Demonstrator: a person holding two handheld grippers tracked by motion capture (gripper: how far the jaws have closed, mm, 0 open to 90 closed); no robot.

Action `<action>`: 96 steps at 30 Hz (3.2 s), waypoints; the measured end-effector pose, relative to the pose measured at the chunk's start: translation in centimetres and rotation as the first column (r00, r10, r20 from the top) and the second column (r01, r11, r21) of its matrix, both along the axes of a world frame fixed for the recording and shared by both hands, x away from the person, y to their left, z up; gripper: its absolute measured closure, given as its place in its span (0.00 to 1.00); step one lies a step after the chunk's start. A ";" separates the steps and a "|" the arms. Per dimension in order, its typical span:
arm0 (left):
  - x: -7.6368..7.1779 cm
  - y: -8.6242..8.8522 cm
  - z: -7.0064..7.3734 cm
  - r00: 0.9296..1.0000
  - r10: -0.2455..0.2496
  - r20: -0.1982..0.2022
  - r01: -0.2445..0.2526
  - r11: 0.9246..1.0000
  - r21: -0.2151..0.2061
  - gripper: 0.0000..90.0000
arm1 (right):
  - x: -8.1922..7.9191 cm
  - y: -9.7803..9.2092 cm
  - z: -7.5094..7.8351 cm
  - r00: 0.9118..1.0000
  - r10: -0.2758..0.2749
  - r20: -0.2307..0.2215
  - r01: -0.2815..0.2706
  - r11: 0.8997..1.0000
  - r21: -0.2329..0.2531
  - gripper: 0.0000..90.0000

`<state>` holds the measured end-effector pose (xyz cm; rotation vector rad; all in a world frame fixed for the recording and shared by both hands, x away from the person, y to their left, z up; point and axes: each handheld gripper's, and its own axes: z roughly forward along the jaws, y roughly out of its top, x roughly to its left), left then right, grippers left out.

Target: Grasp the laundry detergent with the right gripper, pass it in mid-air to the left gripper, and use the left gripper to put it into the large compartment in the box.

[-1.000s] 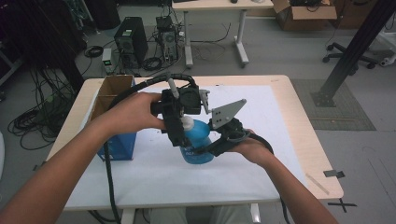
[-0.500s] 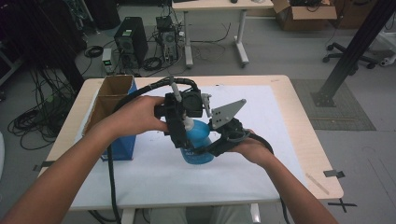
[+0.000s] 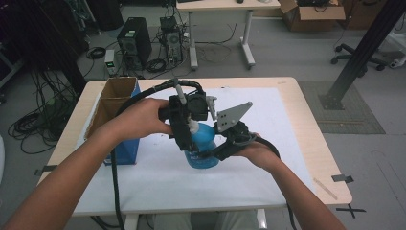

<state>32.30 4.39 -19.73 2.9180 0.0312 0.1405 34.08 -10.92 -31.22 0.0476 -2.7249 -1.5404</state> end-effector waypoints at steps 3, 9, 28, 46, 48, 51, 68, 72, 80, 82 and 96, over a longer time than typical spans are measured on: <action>0.0 0.0 0.0 1.000 -0.003 0.000 0.003 1.000 0.001 0.20 | 0.0 0.1 0.0 1.000 0.001 -0.001 -0.001 1.000 0.000 0.49; 0.0 0.0 -0.1 1.000 -0.007 0.002 0.007 1.000 0.005 0.26 | 0.0 0.1 0.0 1.000 0.002 -0.002 -0.001 1.000 0.004 0.49; -0.2 -0.2 -0.2 1.000 -0.019 0.006 0.019 1.000 0.012 0.42 | 0.0 0.1 -0.1 1.000 0.004 0.004 -0.004 1.000 0.002 0.49; -0.6 -0.3 0.2 1.000 -0.013 0.014 0.013 1.000 0.025 0.42 | -0.2 0.2 0.1 1.000 0.012 0.017 -0.012 1.000 0.012 0.49; -0.7 -0.5 0.2 1.000 -0.014 0.018 0.013 0.999 0.035 0.42 | -0.3 0.3 0.1 1.000 0.012 0.018 -0.012 1.000 0.010 0.49; -0.6 -0.7 0.2 1.000 -0.013 0.013 0.013 0.998 0.058 0.42 | -0.3 0.2 0.1 1.000 0.013 -0.003 -0.013 1.000 0.013 0.34; 1.3 1.2 5.5 0.981 0.172 0.084 -0.181 0.977 0.113 0.42 | 0.6 -9.3 1.4 0.966 -0.257 -0.019 0.253 0.960 -0.121 0.06; 2.0 2.0 7.3 0.959 0.270 0.091 -0.279 0.955 0.105 0.42 | 0.4 -11.1 1.8 0.951 -0.310 0.018 0.308 0.935 -0.176 0.06; 3.2 4.4 10.9 0.851 0.509 0.132 -0.519 0.853 0.054 0.42 | 0.2 -14.0 3.2 0.928 -0.369 0.044 0.368 0.895 -0.252 0.04; 3.4 5.1 11.8 0.821 0.555 0.134 -0.564 0.825 0.034 0.42 | 0.1 -14.4 3.4 0.925 -0.377 0.050 0.376 0.889 -0.263 0.04; 4.5 10.4 15.4 0.545 0.830 0.119 -0.824 0.556 -0.106 0.42 | 0.0 -17.0 4.5 0.909 -0.410 0.081 0.412 0.850 -0.329 0.04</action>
